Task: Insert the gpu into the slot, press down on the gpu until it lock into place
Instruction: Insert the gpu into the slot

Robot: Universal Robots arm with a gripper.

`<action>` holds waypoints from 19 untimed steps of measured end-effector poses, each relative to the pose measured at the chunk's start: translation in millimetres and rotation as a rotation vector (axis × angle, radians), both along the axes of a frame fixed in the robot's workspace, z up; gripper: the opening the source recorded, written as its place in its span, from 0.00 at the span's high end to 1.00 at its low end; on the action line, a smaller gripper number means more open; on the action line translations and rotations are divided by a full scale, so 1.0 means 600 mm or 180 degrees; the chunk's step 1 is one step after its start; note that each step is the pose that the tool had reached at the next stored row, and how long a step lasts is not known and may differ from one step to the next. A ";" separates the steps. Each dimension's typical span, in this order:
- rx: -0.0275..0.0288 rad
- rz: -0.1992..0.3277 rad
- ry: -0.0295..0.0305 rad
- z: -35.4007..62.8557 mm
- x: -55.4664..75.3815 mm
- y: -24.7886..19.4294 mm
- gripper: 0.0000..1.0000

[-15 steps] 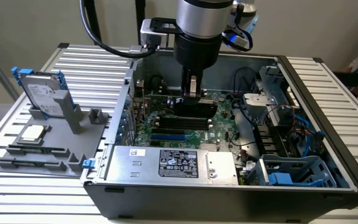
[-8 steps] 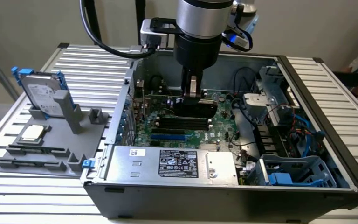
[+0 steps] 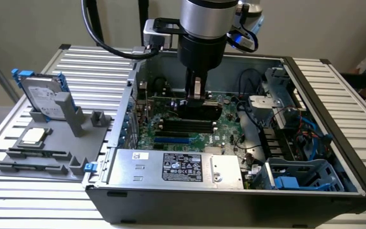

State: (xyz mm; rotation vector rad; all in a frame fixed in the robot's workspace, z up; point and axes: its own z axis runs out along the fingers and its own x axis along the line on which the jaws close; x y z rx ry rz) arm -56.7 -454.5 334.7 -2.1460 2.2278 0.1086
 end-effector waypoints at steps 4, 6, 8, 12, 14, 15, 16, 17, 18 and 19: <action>0.0000 0.0000 0.0000 0.000 0.000 0.0000 0.73; 0.0000 0.0000 0.0000 0.000 0.000 0.0000 0.73; 0.0000 0.0000 0.0000 0.000 0.000 0.0000 0.73; 0.0000 0.0000 0.0000 0.000 0.000 0.0000 0.73; 0.0000 0.0000 0.0000 0.000 0.000 0.0000 0.73; 0.0000 0.0000 0.0000 0.000 0.000 0.0000 0.73; 0.0000 0.0000 0.0000 0.000 0.000 0.0000 0.73; 0.0000 0.0000 0.0000 0.000 0.000 0.0000 0.73; 0.0000 0.0000 0.0000 0.000 0.000 0.0000 0.73; 0.0000 0.0000 0.0000 0.000 0.000 0.0000 0.73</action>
